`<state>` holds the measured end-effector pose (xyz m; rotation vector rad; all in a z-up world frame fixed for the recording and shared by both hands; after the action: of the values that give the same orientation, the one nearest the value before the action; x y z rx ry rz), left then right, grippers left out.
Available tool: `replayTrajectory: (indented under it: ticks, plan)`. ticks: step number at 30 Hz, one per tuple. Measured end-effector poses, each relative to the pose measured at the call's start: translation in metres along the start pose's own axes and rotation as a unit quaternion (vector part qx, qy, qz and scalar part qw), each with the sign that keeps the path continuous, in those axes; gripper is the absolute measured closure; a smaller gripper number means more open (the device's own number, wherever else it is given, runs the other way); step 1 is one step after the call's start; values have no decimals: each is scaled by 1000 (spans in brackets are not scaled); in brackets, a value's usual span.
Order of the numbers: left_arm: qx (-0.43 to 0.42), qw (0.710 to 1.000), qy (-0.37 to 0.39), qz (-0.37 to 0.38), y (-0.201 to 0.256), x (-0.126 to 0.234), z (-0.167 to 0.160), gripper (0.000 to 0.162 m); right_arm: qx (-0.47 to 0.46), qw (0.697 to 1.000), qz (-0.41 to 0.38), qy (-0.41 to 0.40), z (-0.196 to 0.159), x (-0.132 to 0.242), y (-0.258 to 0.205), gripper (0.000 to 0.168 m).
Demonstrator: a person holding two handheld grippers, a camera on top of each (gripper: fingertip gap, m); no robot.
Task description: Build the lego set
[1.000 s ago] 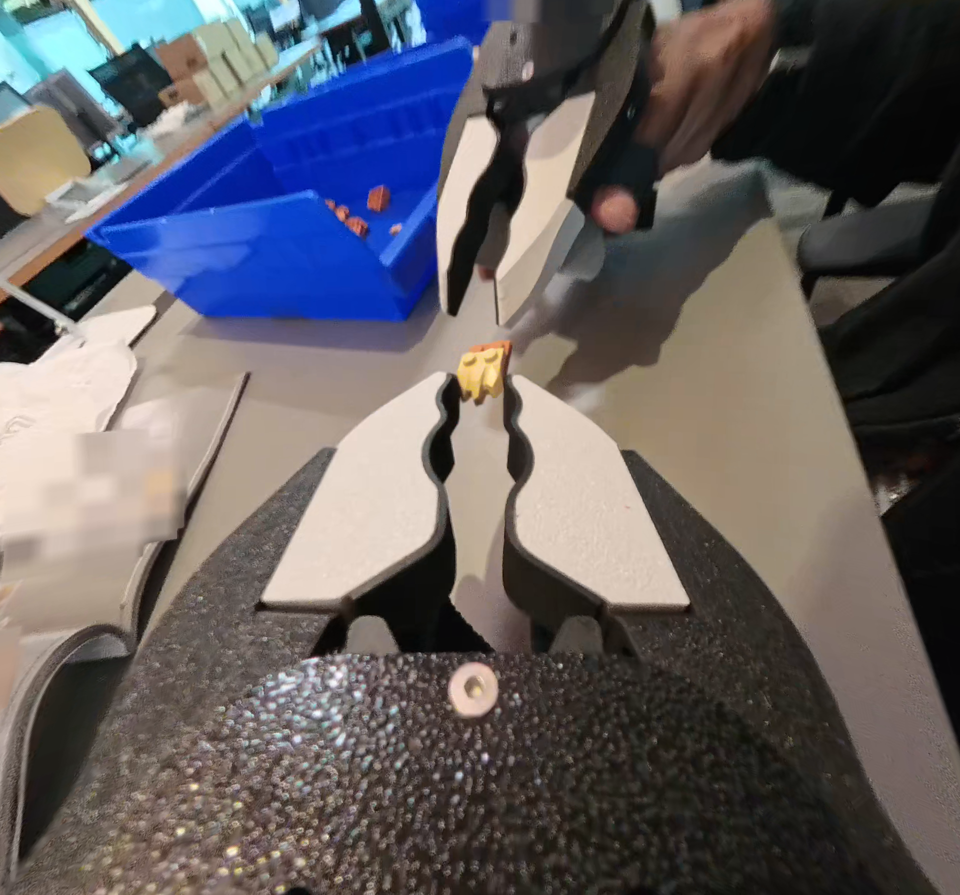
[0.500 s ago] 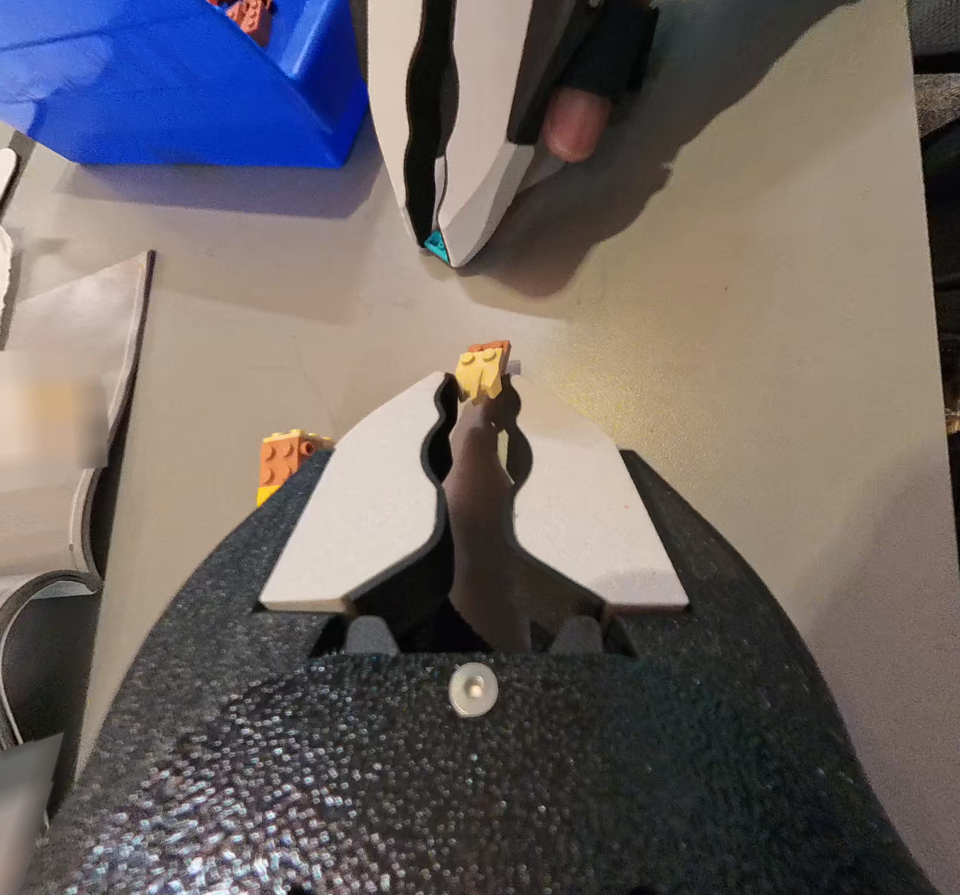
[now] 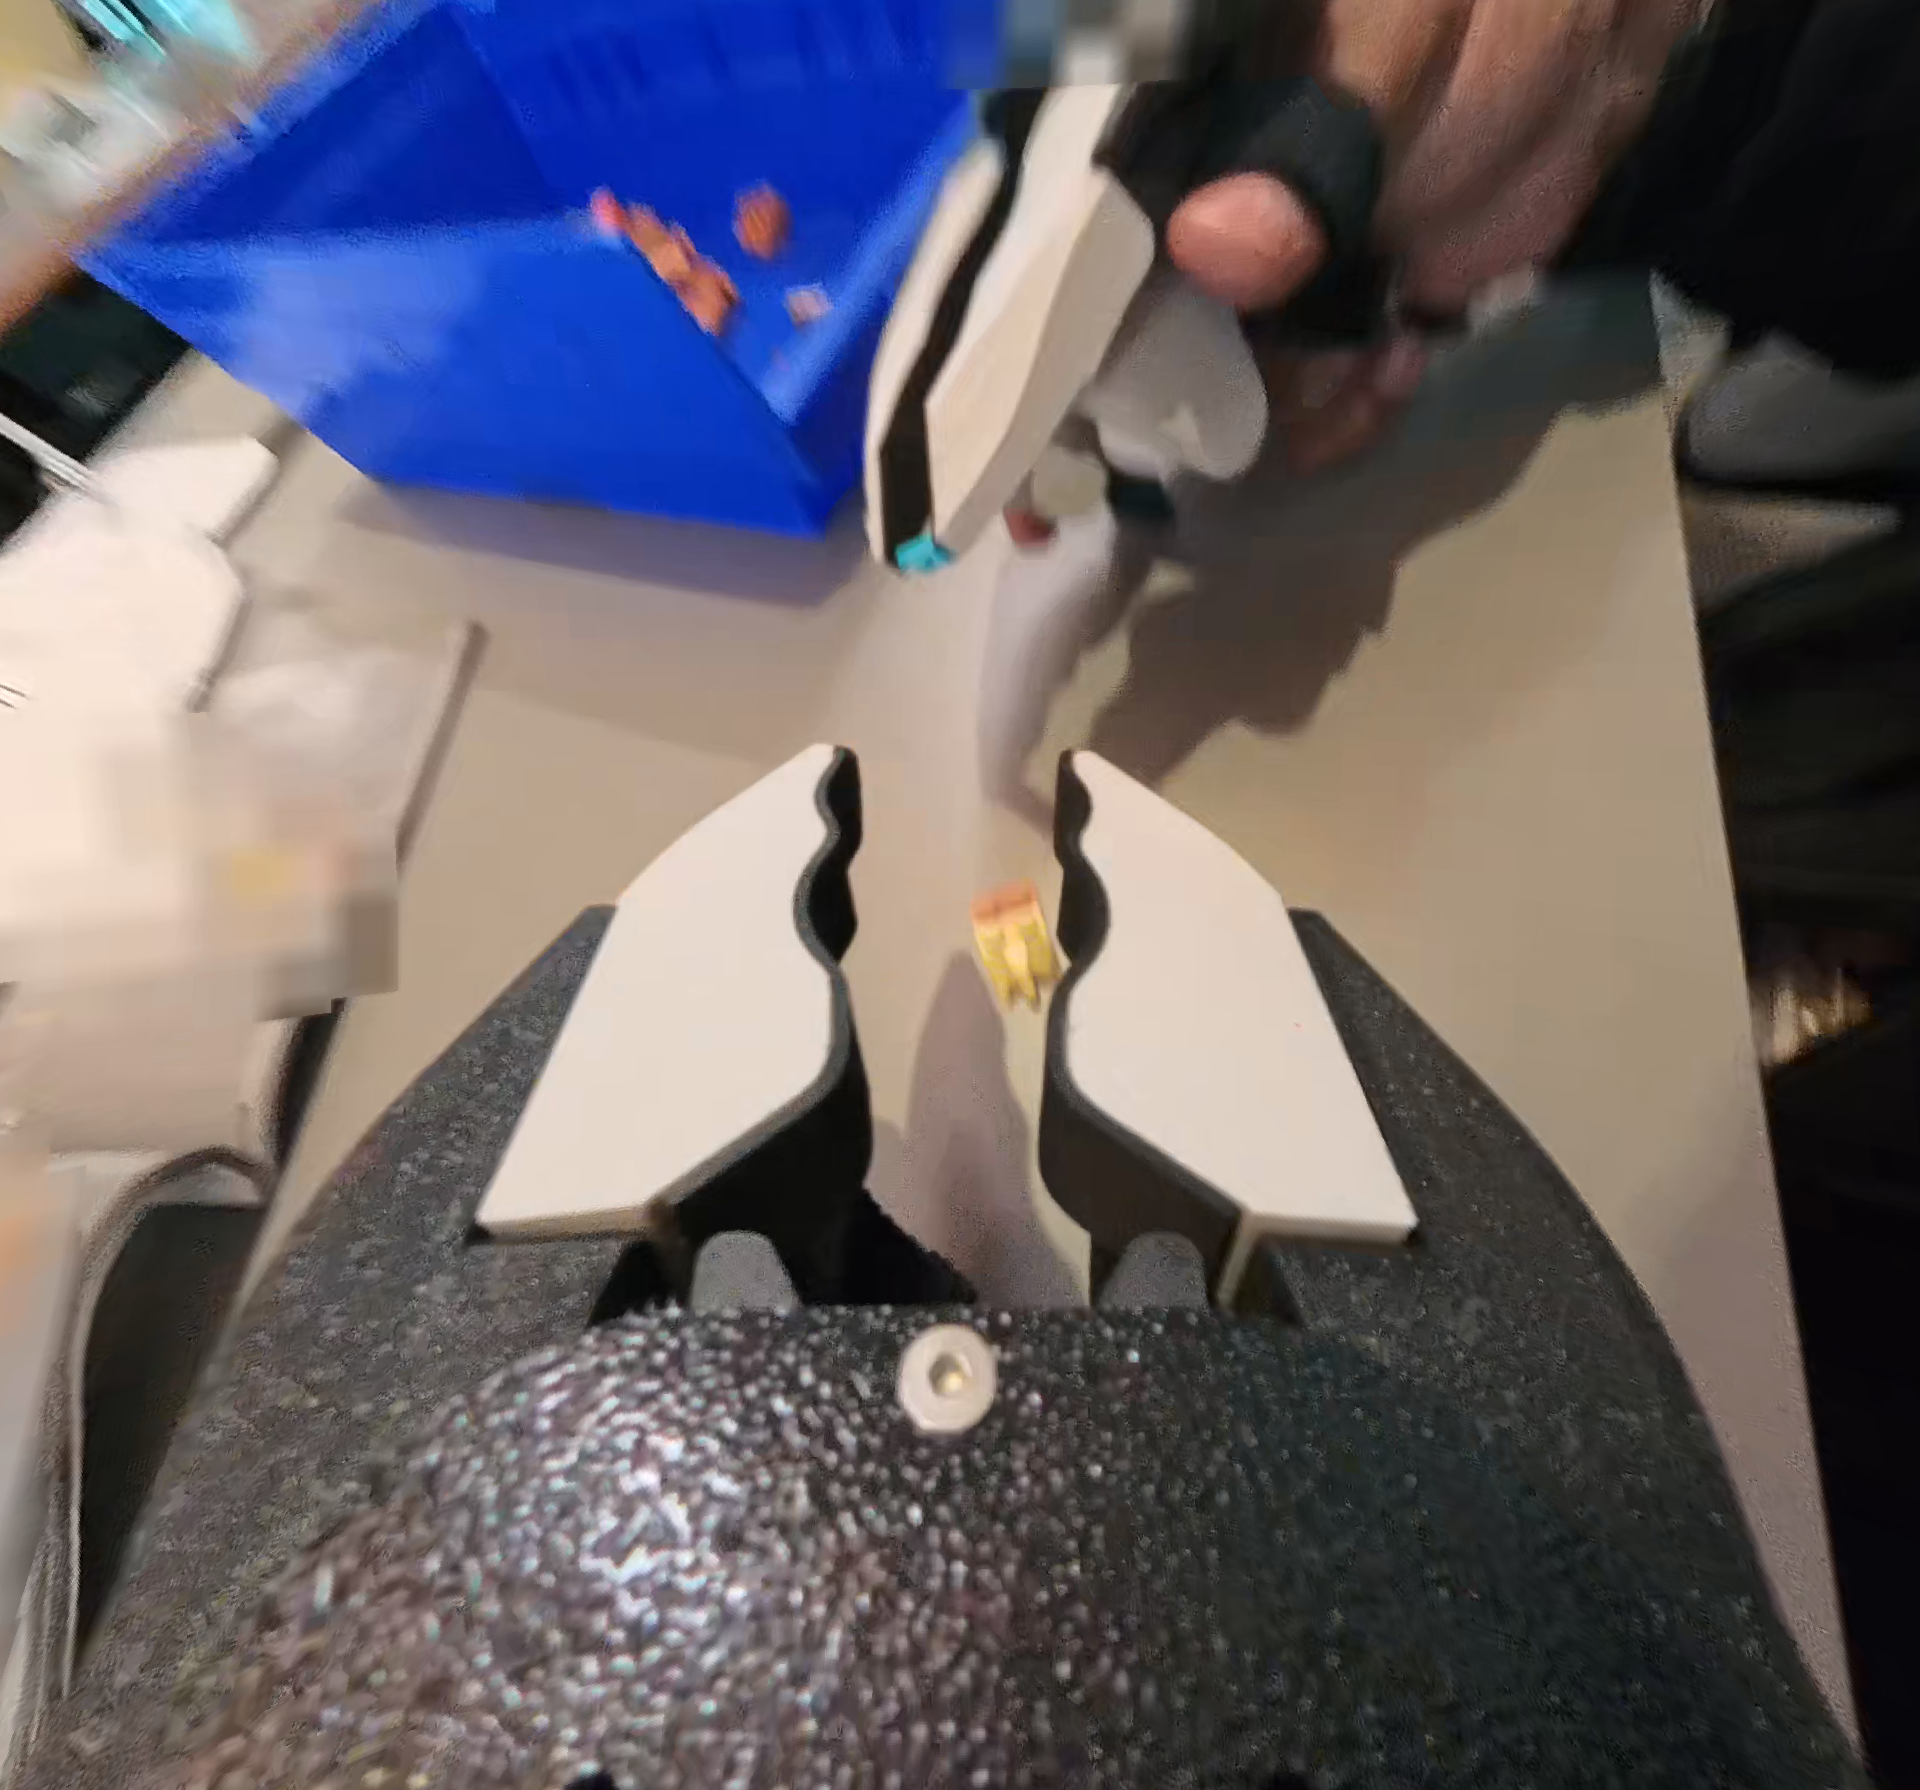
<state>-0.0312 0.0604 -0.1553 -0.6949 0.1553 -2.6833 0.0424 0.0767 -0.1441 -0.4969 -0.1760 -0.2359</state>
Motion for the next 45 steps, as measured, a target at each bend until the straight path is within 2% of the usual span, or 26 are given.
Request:
replayTrajectory:
  ticks: [1,4,6,10,14,19,23,26,29,36,43,45]
  plan:
    - [-4,999,35,14,0,1,10,128,-43,998,31,41,7,1,-4,152]
    - [-25,991,120,53,0,3,34,135,-162,963,133,171,28,7,-13,152]
    - [-21,983,169,71,0,4,47,138,-207,938,176,217,33,10,-15,152]
    - [-1,969,230,90,-5,7,62,138,-237,918,202,245,32,9,-18,152]
    - [-41,971,213,104,-4,1,61,139,-252,909,220,250,31,7,-23,152]
    - [-95,966,202,128,-2,-1,61,154,-258,904,238,246,29,3,-28,152]
    - [-113,973,178,92,1,3,58,154,-210,931,216,207,25,3,-30,149]
    - [-137,981,130,31,7,5,53,154,-135,964,182,136,21,4,-30,139]
    - [-159,983,80,-36,12,8,47,154,-67,981,171,55,15,5,-33,134]
    - [-232,961,-4,-149,22,10,34,154,-11,971,227,-77,0,-1,-47,133]
    - [-299,932,-22,-206,31,12,31,154,2,962,245,-124,-10,-8,-50,140]
    - [-303,927,-22,-218,34,13,30,154,6,962,247,-118,-11,-9,-51,151]
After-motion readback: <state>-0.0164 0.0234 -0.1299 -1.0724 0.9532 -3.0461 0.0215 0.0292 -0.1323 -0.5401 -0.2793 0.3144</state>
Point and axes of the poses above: each gripper's, where its closed fingertips meet, x back along the fingers, z out of its top, y = z × x across the jaws, the point moved 3 cm from there along x, back along the fingers, and after that the axes turned 5 degrees about x, right-handed, at the moved point
